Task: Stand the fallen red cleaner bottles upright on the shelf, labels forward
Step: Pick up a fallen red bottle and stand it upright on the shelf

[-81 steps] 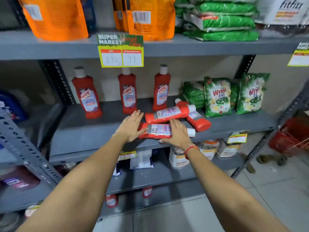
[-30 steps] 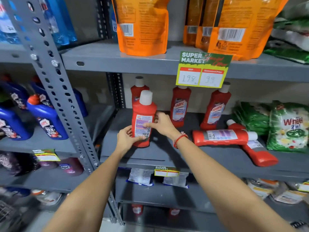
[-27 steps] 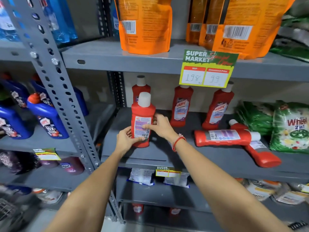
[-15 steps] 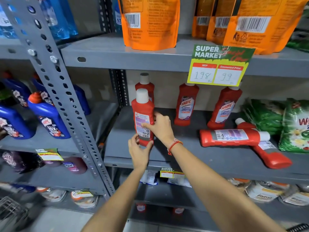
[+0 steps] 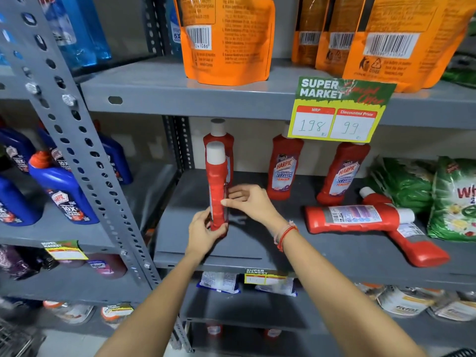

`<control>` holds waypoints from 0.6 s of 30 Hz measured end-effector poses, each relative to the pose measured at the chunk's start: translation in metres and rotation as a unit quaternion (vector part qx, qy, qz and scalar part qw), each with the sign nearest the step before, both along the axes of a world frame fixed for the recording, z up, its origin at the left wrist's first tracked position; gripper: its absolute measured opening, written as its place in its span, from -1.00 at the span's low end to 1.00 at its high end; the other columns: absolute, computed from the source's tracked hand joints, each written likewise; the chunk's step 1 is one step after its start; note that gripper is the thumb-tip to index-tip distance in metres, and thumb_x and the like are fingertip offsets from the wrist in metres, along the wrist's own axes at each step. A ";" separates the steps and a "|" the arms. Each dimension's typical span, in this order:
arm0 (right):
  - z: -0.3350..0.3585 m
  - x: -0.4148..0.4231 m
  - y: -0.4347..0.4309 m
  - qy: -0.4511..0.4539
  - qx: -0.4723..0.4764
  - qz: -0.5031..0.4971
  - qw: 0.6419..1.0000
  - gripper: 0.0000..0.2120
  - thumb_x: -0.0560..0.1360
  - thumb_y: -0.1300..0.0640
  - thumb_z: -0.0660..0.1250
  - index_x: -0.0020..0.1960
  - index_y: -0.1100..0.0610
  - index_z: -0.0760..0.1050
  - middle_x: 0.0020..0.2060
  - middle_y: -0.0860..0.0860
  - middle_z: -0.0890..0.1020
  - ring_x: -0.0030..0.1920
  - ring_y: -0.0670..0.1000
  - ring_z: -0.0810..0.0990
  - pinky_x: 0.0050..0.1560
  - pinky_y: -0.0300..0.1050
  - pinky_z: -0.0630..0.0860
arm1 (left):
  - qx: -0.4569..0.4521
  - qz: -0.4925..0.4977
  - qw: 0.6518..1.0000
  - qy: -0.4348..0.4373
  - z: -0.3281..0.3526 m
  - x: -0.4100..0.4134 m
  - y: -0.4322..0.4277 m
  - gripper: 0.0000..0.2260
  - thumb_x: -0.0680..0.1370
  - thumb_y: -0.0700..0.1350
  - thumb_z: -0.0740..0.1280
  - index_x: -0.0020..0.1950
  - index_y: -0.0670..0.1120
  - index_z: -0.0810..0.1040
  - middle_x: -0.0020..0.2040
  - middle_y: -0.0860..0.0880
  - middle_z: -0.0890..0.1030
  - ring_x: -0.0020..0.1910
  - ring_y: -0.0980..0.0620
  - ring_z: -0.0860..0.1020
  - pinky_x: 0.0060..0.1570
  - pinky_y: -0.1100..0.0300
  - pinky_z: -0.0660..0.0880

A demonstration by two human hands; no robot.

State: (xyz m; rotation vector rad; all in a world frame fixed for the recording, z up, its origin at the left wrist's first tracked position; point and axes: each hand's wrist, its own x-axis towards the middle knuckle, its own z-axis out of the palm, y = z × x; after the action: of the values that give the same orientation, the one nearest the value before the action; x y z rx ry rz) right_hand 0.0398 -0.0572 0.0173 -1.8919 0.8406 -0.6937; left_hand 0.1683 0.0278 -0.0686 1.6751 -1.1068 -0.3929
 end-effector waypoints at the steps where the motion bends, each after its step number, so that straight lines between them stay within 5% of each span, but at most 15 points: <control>1: -0.002 -0.001 -0.005 0.019 -0.008 0.005 1.000 -0.50 0.30 0.07 0.55 0.18 0.18 0.51 0.04 0.09 0.65 -0.06 -0.08 0.62 0.09 -0.16 0.53 | 0.003 -0.023 1.000 -0.010 0.001 0.007 0.000 -0.64 0.34 -0.24 0.49 0.12 -0.15 0.57 -0.02 -0.12 0.51 -0.13 0.17 0.53 -0.10 0.60 0.39; 4: -0.008 0.000 -0.014 0.076 -0.003 0.046 0.996 -0.21 0.31 0.09 0.54 0.43 0.12 0.23 0.36 0.10 0.44 0.32 0.04 0.44 0.28 -0.18 0.34 | 0.049 -0.080 0.994 -0.059 0.005 0.027 -0.005 -0.72 0.35 -0.24 0.47 0.05 -0.13 0.59 -0.02 -0.14 0.50 -0.02 0.08 0.45 -0.09 0.64 0.29; 7: -0.011 0.007 -0.017 0.085 0.013 0.093 0.992 -0.11 0.35 0.13 0.52 0.50 0.07 0.05 0.47 0.07 0.27 0.45 0.03 0.25 0.37 -0.18 0.19 | 0.103 -0.126 0.984 -0.078 0.008 0.042 -0.010 -0.68 0.37 -0.21 0.46 0.11 -0.14 0.57 0.00 -0.15 0.50 0.00 0.07 0.43 -0.06 0.49 0.32; 9: -0.011 0.014 -0.017 0.071 0.041 0.102 0.991 -0.13 0.36 0.17 0.50 0.50 0.07 0.06 0.47 0.07 0.28 0.44 0.05 0.28 0.46 -0.04 0.21 | 0.120 -0.143 0.980 -0.074 0.012 0.049 -0.010 -0.64 0.38 -0.18 0.47 0.15 -0.11 0.55 0.02 -0.08 0.52 0.00 0.08 0.47 0.02 0.33 0.38; 12: -0.012 0.021 -0.014 0.040 0.089 0.076 0.992 -0.26 0.37 0.22 0.49 0.43 0.13 0.19 0.36 0.14 0.44 0.34 0.12 0.44 0.38 0.18 0.37 | 0.130 -0.185 0.974 -0.027 0.015 0.058 -0.007 -0.58 0.38 -0.12 0.48 0.22 -0.05 0.51 0.09 0.06 0.60 0.02 0.21 0.55 0.02 0.43 0.40; 16: -0.021 0.022 -0.002 0.028 0.044 -0.029 0.998 -0.39 0.28 0.13 0.56 0.24 0.18 0.39 0.20 0.16 0.59 0.17 0.12 0.58 0.22 0.08 0.53 | 0.104 -0.192 0.968 0.123 0.012 0.059 0.000 -0.61 0.39 -0.29 0.44 0.21 -0.15 0.50 0.13 -0.17 0.62 0.03 0.06 0.63 0.11 0.17 0.52; 18: -0.027 0.024 0.009 0.013 0.007 -0.092 0.996 -0.43 0.23 0.07 0.60 0.14 0.20 0.47 0.11 0.16 0.64 0.06 0.09 0.63 0.12 0.01 0.58 | 0.081 -0.164 0.967 0.176 0.005 0.055 0.003 -0.63 0.41 -0.39 0.38 0.21 -0.26 0.48 0.16 -0.25 0.57 -0.08 0.12 0.65 -0.01 0.26 0.57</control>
State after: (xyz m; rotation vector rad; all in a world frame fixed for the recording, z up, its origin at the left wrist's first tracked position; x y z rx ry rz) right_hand 0.0633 -0.0481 -0.0099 -1.8294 1.0426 -0.7732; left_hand 0.2230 0.0309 -0.0633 1.4828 -1.1027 -0.9760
